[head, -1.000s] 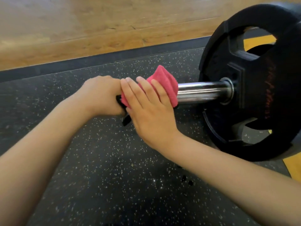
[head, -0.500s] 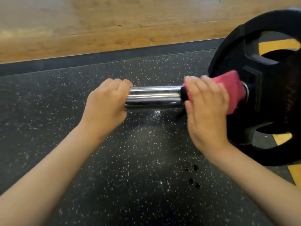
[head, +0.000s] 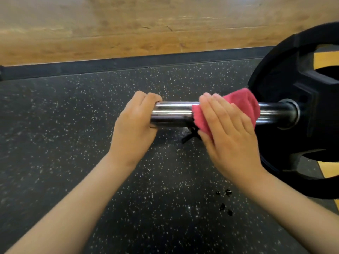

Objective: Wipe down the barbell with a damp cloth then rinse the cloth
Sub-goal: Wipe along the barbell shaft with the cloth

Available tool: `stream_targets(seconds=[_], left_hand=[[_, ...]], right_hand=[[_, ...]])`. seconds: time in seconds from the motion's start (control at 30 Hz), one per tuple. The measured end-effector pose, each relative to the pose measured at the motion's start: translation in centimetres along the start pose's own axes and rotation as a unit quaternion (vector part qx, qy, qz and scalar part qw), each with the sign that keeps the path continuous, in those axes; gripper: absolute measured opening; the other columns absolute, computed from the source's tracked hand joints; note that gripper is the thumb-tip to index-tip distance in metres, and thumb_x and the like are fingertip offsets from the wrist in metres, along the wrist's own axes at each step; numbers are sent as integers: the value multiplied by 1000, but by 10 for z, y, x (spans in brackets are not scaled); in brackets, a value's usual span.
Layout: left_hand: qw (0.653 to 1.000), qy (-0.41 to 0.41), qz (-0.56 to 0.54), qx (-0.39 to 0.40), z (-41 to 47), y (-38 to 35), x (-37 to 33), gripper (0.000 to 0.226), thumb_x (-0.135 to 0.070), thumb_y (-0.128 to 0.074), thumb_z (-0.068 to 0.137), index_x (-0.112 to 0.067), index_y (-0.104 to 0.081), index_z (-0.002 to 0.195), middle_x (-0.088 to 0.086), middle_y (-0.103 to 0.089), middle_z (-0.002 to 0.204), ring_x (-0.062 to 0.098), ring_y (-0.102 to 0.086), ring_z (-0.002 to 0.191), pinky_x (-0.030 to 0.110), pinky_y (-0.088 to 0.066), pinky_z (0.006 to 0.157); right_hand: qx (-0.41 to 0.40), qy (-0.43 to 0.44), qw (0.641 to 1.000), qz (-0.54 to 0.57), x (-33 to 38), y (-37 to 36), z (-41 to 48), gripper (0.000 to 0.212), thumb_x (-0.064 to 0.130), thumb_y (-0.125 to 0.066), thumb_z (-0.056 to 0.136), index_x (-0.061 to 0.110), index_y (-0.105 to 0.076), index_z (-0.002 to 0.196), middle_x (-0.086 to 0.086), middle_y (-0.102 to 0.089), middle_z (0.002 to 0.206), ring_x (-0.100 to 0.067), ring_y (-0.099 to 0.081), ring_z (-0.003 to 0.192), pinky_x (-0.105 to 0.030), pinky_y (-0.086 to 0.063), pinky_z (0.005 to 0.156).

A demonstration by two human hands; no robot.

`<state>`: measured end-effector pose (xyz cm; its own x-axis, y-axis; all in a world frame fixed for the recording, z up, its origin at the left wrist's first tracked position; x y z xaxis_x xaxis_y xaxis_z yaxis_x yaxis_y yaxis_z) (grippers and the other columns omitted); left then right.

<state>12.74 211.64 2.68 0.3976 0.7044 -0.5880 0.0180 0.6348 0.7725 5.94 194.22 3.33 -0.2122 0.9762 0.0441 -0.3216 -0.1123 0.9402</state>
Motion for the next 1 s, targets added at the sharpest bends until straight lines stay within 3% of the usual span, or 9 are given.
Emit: stream_targets(seconds=[0.23, 0.37, 0.5, 0.57, 0.63, 0.7, 0.8, 0.9, 1.0], left_hand=[[997, -26, 70, 25, -13, 1, -5, 33, 8, -68, 69, -8, -62, 97, 4, -59, 85, 22, -54, 66, 36, -47, 52], [978, -23, 58, 197, -1, 9, -6, 32, -2, -62, 68, -28, -43, 66, -12, -49, 60, 9, -49, 54, 20, -37, 53], [943, -19, 67, 326, 12, 7, -8, 28, -15, -65, 69, -24, -40, 59, -5, -48, 53, 11, -45, 50, 17, -39, 55], [958, 14, 18, 284, 7, 9, -6, 25, -16, -70, 67, -29, -49, 71, -9, -56, 64, 7, -52, 59, 16, -41, 58], [985, 23, -32, 169, -10, 12, 0, 38, -11, -74, 68, -27, -58, 99, -11, -61, 90, 7, -58, 76, 21, -47, 67], [997, -22, 29, 70, -28, 9, -1, 52, -1, -73, 71, -15, -55, 117, -1, -59, 109, 16, -60, 85, 28, -52, 68], [995, -41, 88, -32, -31, 4, 1, 48, 12, -70, 66, -7, -56, 109, 8, -62, 98, 21, -58, 73, 26, -46, 56], [991, -70, 115, -16, -21, 5, 2, 39, 10, -69, 62, -6, -60, 96, 6, -63, 80, 22, -54, 59, 27, -40, 49], [986, -46, 146, 61, -11, 12, 2, 28, -2, -71, 65, -12, -57, 87, 2, -60, 71, 25, -53, 54, 28, -40, 49]], right_hand=[[-31, 0, 999, 9, 30, 0, -10, 43, 20, -43, 103, 8, -41, 144, -4, -43, 148, -20, -36, 140, -37, -22, 116], [-48, 65, 996, 23, 70, -10, 16, 42, 21, -47, 100, 1, -50, 136, -13, -53, 139, -26, -46, 133, -38, -32, 111], [-17, 88, 995, 40, 70, -7, 30, 44, 29, -39, 103, -1, -55, 131, -14, -61, 126, -30, -55, 121, -40, -39, 104], [-2, 83, 996, 41, 58, -2, 26, 44, 30, -37, 103, 3, -54, 133, -10, -60, 128, -27, -54, 121, -39, -38, 106], [11, 45, 998, 46, 36, 4, 17, 44, 31, -36, 103, 7, -53, 136, -6, -58, 131, -25, -52, 123, -37, -34, 107], [19, 2, 999, 42, 9, 10, 4, 45, 33, -33, 103, 11, -51, 137, -3, -57, 133, -23, -49, 125, -36, -29, 107], [18, -28, 998, 51, -11, 16, -10, 43, 29, -36, 101, 12, -51, 138, -2, -55, 135, -23, -46, 128, -36, -25, 109], [-15, -45, 996, 72, 1, 16, -6, 40, 24, -39, 100, 10, -54, 134, -3, -57, 132, -23, -47, 126, -37, -27, 108], [-32, 26, 997, 61, 44, 5, 5, 40, 23, -42, 100, 7, -55, 133, -8, -57, 134, -26, -49, 127, -38, -29, 109]])
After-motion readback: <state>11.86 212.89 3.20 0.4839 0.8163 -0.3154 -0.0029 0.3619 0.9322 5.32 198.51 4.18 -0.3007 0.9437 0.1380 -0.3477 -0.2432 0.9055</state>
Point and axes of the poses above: each hand's wrist, its own z-axis towards the middle knuckle, its own y-axis out of the back of the hand, x = y × z, the point moved 5 cm from there along z, towards the middle knuckle
